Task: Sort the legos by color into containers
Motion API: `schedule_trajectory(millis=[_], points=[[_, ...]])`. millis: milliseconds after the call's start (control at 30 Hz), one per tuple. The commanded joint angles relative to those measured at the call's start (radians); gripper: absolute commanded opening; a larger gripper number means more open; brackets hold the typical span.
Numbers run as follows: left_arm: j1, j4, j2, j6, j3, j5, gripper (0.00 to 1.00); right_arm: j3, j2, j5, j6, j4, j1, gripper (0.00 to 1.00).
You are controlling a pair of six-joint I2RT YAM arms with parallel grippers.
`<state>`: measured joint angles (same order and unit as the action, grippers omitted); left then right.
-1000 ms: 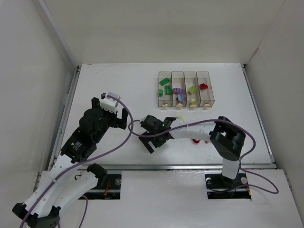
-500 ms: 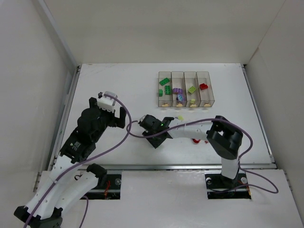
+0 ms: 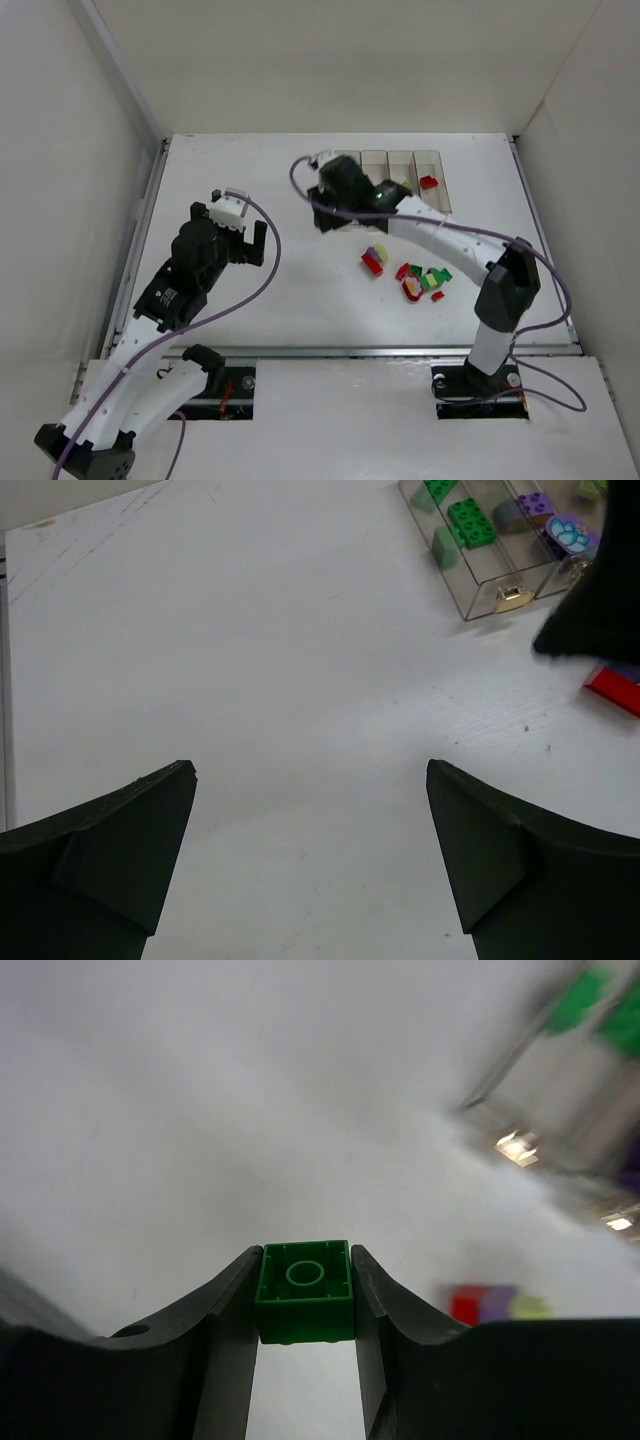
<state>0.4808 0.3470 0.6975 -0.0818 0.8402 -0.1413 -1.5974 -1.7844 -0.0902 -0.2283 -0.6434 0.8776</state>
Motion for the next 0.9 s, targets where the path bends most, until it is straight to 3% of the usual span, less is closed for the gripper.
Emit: schedule_trajectory(millis=[0, 200, 333, 467, 600, 633, 767, 867], points=[[-0.004, -0.054, 0.019, -0.032, 0.026, -0.053, 1.0, -0.14, -0.054, -0.051, -0.025, 0.06, -0.153, 0.0], [-0.022, -0.074, 0.051, -0.043, 0.005, -0.084, 1.0, -0.414, -0.288, -0.086, 0.05, 0.125, -0.311, 0.0], [-0.042, -0.092, 0.088, 0.05, 0.017, -0.095, 1.0, -0.53, -0.458, -0.042, 0.084, 0.126, -0.362, 0.12], [-0.042, -0.103, 0.148, 0.028, 0.039, -0.095, 1.0, -0.53, -0.494, -0.019, 0.124, 0.171, -0.382, 0.22], [-0.042, -0.151, 0.224, 0.007, 0.039, -0.11, 1.0, -0.53, -0.494, -0.006, 0.135, 0.192, -0.382, 0.71], [-0.042, -0.151, 0.256, 0.007, 0.052, -0.11, 1.0, -0.539, -0.494, -0.006, 0.135, 0.192, -0.382, 1.0], [-0.042, -0.151, 0.329, -0.03, 0.115, -0.087, 1.0, -0.539, -0.468, 0.015, 0.155, 0.192, -0.382, 1.0], [-0.042, -0.161, 0.359, -0.052, 0.137, -0.087, 1.0, -0.474, -0.359, -0.009, 0.155, 0.212, -0.382, 1.0]])
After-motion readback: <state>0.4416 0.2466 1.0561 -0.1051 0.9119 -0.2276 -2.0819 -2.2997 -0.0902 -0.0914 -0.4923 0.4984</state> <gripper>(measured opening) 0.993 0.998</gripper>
